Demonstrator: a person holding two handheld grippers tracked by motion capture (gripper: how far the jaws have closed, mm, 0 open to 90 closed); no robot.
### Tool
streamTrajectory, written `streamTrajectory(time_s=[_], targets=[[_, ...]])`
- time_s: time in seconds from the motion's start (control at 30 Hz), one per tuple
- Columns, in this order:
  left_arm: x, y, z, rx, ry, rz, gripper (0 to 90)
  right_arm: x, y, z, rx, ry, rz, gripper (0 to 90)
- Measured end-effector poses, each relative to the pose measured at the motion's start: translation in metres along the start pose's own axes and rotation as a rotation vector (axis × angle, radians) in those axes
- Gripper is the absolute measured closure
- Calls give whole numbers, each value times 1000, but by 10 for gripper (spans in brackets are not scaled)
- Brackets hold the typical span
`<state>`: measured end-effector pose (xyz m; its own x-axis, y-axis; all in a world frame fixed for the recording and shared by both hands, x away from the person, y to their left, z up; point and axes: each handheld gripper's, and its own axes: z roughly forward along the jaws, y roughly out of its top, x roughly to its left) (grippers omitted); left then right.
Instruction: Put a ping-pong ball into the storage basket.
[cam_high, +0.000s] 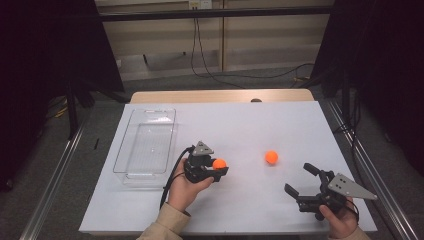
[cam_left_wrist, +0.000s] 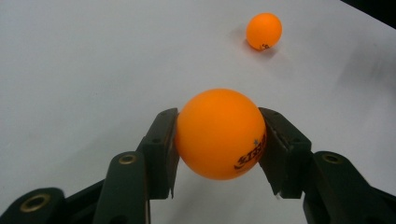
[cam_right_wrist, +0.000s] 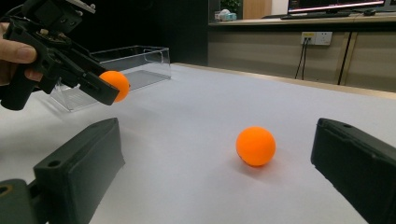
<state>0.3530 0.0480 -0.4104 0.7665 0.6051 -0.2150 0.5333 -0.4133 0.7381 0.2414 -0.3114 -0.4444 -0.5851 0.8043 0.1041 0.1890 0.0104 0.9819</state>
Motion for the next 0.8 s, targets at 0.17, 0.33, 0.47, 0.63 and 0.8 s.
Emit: streamTrajectory(time_s=[0.17, 0.33, 0.47, 0.63, 0.8], targets=[[2, 1, -3, -7, 5, -10, 509, 0, 0, 0, 0, 0, 0, 17], [3, 1, -6, -11, 10, -14, 509, 0, 0, 0, -2, 0, -1, 17], [5, 2, -8, -5, 15, -16, 509, 0, 0, 0, -2, 0, -1, 17], [7, 2, -10, -9, 16, -25, 509, 0, 0, 0, -3, 0, 0, 17], [9, 2, -13, -9, 21, -31, 509, 0, 0, 0, -2, 1, -3, 17]])
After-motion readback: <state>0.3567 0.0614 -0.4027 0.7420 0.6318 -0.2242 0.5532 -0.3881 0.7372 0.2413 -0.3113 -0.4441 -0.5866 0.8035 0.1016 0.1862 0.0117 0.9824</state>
